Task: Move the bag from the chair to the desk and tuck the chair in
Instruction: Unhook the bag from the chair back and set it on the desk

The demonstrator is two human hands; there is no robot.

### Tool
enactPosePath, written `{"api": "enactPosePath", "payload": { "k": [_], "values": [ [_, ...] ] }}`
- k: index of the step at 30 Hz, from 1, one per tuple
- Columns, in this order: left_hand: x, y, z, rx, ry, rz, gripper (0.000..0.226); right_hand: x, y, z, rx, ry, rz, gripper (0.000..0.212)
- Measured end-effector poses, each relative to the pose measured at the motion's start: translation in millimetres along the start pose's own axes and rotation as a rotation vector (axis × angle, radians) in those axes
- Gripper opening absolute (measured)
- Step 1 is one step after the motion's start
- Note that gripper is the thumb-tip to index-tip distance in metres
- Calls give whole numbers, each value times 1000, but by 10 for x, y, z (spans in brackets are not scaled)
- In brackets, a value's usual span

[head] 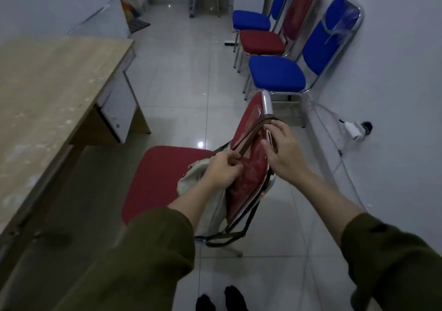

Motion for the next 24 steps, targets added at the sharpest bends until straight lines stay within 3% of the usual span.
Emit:
{"api": "enactPosePath", "payload": {
  "k": [5, 10, 13, 18, 24],
  "values": [
    [115, -385, -149, 45, 52, -19, 49, -107, -173, -116, 38, -5, -93, 32],
    [232, -553, -223, -16, 234, 87, 29, -124, -152, -187, 64, -14, -180, 25],
    [188, -510, -290, -22, 408, 113, 31, -134, -85, -192, 86, -56, -213, 29],
    [239, -242, -348, 69, 422, 243, 27, -148, 139, -225, 162, -168, -193, 36],
    [242, 81, -248, 120, 299, 438, 27, -207, 243, -91, 58, -128, -168, 22]
  ]
}}
Point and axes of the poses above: each hand's wrist, its own y-axis away from the middle knuckle, its own x-axis out of the palm, z = x × y, the point moved 10 cm from there along -y, towards the middle knuckle, and after that the axes turned 11 degrees about -x, right-handed, at the moved point
